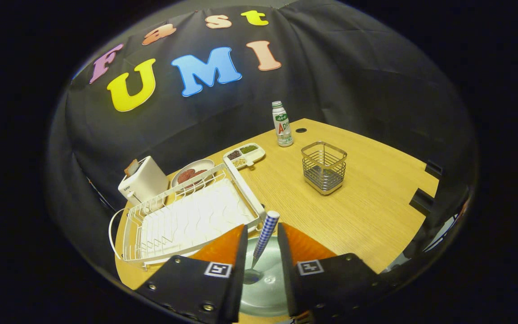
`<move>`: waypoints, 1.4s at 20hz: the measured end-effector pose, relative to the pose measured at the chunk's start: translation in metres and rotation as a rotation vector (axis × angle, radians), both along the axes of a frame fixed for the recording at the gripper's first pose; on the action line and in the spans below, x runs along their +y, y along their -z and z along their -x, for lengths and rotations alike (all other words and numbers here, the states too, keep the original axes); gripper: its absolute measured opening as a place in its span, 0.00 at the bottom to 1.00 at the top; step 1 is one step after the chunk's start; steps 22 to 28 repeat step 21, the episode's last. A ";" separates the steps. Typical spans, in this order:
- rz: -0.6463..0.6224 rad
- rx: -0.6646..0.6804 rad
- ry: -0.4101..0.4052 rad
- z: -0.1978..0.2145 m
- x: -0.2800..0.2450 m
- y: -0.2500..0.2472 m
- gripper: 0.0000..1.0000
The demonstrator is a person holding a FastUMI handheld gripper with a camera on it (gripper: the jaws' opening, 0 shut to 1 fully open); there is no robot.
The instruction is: Take the plate from the dish rack, then take the spoon from the basket and place it into the plate.
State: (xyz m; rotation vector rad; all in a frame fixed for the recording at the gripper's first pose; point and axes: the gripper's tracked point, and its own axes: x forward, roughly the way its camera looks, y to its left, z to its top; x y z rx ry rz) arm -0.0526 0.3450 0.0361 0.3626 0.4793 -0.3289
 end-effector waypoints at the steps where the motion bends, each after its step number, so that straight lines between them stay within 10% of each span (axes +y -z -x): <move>1: 0.004 0.001 -0.001 0.000 -0.002 0.000 0.53; 28: 0.265 -0.332 -0.200 -0.073 0.009 -0.177 0.53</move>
